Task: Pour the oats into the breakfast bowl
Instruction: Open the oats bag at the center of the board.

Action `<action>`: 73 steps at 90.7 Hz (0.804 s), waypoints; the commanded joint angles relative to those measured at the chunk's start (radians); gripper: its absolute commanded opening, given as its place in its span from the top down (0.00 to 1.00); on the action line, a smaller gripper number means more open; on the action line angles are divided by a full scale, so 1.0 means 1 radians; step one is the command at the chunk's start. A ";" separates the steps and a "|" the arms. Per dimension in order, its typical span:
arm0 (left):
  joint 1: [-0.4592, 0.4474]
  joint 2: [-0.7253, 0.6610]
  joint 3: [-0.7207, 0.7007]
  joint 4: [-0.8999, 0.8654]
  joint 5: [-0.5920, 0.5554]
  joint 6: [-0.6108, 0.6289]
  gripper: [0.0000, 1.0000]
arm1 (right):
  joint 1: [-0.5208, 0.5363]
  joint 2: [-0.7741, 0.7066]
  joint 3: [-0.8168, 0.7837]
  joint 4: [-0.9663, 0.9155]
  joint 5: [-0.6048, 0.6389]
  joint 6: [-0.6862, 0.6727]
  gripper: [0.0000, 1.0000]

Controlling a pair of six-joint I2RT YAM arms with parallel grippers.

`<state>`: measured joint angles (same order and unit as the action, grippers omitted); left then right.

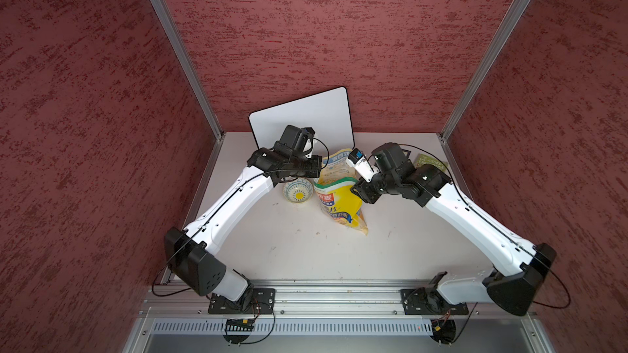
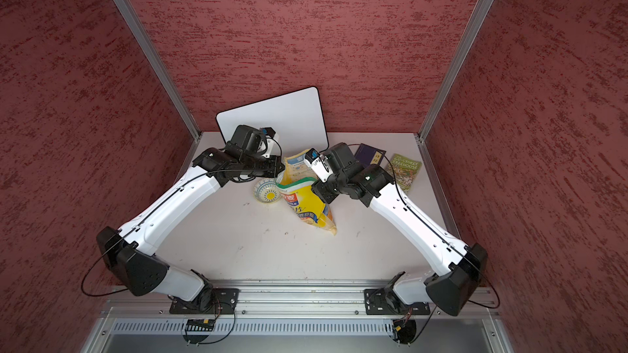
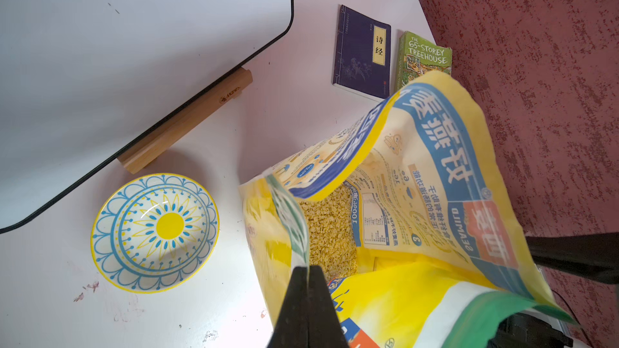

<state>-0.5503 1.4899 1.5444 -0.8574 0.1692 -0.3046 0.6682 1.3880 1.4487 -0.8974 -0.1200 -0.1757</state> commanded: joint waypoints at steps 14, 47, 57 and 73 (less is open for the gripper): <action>-0.028 -0.117 -0.073 0.028 -0.038 -0.056 1.00 | -0.134 0.017 0.017 0.120 -0.113 -0.170 1.00; -0.025 -0.185 -0.148 0.093 -0.108 -0.080 1.00 | -0.104 0.023 -0.016 0.119 -0.261 -0.170 1.00; -0.011 -0.175 -0.138 0.106 -0.105 -0.070 1.00 | -0.042 -0.017 -0.086 0.196 -0.259 -0.084 1.00; 0.002 -0.161 -0.130 0.127 -0.080 -0.063 1.00 | 0.031 -0.049 -0.110 0.253 -0.227 -0.022 1.00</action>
<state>-0.5591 1.3277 1.3876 -0.8379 0.0872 -0.3813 0.6647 1.3720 1.3380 -0.7315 -0.3370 -0.2634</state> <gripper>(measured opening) 0.059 0.047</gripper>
